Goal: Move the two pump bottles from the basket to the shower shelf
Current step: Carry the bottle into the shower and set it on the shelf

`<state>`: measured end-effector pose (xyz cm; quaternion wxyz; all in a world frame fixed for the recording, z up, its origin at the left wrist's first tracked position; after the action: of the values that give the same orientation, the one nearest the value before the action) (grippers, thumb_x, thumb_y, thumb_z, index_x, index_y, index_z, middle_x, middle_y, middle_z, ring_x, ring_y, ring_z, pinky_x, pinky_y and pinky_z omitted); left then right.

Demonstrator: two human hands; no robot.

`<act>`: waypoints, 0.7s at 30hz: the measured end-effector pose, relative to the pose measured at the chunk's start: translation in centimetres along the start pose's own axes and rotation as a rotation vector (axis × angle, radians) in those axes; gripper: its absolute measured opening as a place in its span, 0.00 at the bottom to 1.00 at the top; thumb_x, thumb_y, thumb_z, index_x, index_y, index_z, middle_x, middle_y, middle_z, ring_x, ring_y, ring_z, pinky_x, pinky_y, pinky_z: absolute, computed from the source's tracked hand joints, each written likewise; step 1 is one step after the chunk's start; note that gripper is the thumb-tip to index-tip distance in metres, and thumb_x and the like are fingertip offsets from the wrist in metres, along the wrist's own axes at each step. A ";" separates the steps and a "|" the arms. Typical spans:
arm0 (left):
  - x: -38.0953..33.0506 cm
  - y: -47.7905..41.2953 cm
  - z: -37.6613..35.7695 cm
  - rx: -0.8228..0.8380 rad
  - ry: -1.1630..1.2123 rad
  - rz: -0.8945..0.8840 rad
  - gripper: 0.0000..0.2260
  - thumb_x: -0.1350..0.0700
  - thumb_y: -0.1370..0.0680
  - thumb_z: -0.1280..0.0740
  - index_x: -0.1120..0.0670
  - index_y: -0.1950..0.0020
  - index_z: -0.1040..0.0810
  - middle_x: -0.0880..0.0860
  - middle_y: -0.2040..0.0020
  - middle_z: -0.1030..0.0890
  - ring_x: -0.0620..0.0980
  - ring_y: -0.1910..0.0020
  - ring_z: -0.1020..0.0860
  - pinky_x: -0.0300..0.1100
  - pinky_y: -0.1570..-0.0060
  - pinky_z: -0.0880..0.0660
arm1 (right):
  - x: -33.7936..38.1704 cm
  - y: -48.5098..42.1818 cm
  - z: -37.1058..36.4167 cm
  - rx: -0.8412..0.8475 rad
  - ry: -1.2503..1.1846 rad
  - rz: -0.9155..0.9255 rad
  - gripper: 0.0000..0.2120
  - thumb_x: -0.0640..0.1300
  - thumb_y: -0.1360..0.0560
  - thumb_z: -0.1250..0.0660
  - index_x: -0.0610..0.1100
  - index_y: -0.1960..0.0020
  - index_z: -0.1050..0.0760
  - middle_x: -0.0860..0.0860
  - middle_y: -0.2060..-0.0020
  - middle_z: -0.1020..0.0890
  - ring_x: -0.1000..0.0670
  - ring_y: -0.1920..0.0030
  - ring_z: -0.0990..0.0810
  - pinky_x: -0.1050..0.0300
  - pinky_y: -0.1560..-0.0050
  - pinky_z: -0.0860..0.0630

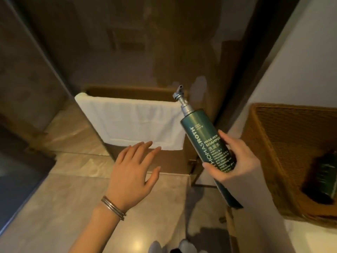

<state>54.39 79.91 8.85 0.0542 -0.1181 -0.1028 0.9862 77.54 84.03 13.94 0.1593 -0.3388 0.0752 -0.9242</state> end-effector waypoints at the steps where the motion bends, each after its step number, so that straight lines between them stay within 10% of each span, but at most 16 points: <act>1: 1.6 1.4 0.4 -0.002 -0.007 0.021 0.22 0.44 0.23 0.44 0.52 0.35 0.25 0.56 0.37 0.24 0.58 0.39 0.26 0.54 0.41 0.30 | 1.1 0.1 -1.9 0.043 -0.041 -0.004 0.37 0.50 0.39 0.24 0.46 0.33 0.33 0.53 0.47 0.26 0.60 0.54 0.27 0.81 0.54 0.34; 11: 16.7 15.7 5.3 0.025 -0.087 0.266 0.21 0.44 0.23 0.44 0.52 0.34 0.26 0.56 0.37 0.25 0.56 0.40 0.26 0.51 0.43 0.30 | 13.8 3.6 -17.8 0.322 -0.146 0.023 0.37 0.50 0.36 0.25 0.51 0.30 0.37 0.58 0.48 0.32 0.60 0.55 0.29 0.76 0.60 0.38; 21: 24.4 23.8 10.2 -0.076 -0.152 0.417 0.22 0.44 0.23 0.44 0.53 0.35 0.26 0.55 0.37 0.25 0.56 0.38 0.28 0.50 0.41 0.33 | 24.9 4.5 -24.1 0.421 -0.154 0.196 0.37 0.50 0.35 0.26 0.52 0.30 0.39 0.52 0.43 0.27 0.56 0.49 0.28 0.51 0.48 0.25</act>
<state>26.33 58.02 7.96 -0.1631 -0.0641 -0.1170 0.9775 45.03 71.93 9.50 0.3208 -0.3589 -0.0989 -0.8709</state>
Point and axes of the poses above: each hand's wrist, its own y-axis away from the middle knuckle, its own z-axis out of the back of the hand, x = y × z, the point moved 2 cm from there along -y, towards the middle knuckle
